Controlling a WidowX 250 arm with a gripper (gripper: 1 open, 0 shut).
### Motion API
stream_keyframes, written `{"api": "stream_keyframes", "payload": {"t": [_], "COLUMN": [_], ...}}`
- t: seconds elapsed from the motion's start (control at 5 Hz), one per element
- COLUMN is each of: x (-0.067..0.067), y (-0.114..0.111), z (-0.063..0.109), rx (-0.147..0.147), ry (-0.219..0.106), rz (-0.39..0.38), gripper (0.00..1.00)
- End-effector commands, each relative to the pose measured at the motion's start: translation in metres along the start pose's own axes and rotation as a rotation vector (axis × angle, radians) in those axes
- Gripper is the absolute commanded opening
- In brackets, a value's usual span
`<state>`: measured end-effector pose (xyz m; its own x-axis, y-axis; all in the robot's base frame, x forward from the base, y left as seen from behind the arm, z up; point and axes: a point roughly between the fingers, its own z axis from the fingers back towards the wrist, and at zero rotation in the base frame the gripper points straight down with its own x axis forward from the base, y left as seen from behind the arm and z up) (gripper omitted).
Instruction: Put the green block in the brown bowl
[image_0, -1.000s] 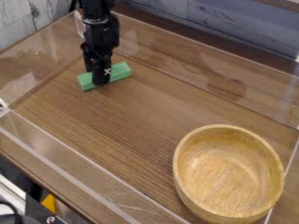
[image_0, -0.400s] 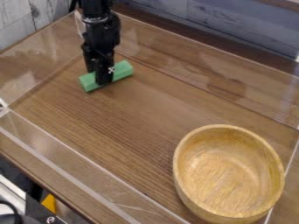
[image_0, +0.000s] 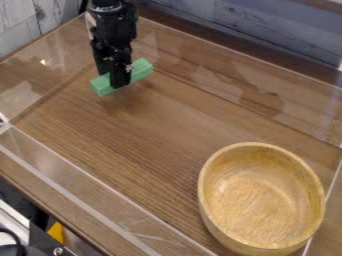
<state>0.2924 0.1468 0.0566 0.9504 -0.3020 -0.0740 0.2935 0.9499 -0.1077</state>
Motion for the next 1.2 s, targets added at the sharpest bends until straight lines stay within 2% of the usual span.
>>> {"api": "stream_keyframes", "payload": {"t": [0.0,0.6,1.0], "x": [0.004,0.006,0.01], "y": [0.001,-0.007,-0.012], "z": [0.035,0.04,0.042], "rx": [0.057,0.031,0.011], "ry": [-0.082,-0.12,-0.135], "rz": [0.05,0.241,0.336], "gripper": [0.0,0.0,0.0]}}
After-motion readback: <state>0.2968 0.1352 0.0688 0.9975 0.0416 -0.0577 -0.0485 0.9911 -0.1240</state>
